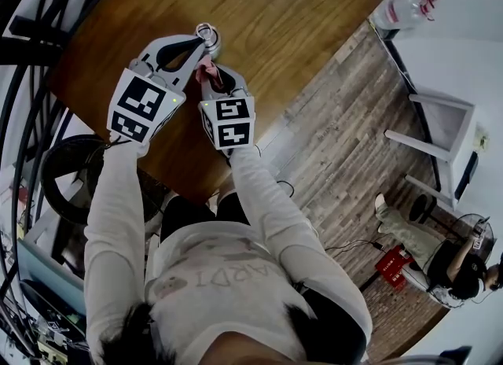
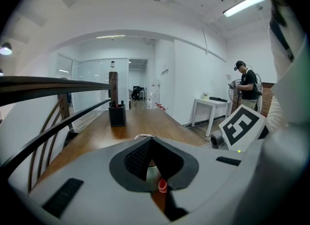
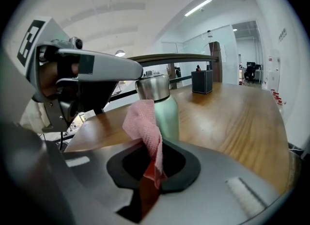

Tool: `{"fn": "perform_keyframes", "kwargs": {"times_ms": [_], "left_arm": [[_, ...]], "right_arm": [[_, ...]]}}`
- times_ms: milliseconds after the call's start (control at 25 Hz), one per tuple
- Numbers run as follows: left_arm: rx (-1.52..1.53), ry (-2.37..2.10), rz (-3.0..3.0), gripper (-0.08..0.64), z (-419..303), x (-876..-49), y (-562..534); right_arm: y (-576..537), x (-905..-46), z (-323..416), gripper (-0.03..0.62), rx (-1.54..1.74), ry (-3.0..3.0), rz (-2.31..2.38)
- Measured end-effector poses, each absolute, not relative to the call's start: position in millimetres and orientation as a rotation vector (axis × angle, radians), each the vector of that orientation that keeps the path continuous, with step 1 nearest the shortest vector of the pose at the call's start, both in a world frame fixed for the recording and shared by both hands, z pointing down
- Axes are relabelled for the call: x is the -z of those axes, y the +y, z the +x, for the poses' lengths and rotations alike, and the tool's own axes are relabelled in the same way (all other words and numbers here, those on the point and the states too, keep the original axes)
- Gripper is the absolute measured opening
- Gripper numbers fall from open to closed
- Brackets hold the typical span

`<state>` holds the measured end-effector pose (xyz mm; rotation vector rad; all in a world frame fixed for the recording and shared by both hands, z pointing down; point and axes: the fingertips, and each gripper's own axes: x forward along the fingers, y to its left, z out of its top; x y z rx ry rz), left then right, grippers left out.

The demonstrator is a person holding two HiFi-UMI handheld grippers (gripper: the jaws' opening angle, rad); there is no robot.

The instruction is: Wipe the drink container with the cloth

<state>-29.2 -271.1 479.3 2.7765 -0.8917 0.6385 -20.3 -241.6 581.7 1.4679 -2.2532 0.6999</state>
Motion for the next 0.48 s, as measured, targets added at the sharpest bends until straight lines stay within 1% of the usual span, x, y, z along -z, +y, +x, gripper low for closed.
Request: {"fn": "perform_keyframes", "kwargs": {"times_ms": [480], "left_arm": [[-0.625, -0.898, 2.764, -0.006, -27, -479, -274]], "right_arm": [[-262, -592, 20, 0.038, -0.734, -2.156, 1.587]]}}
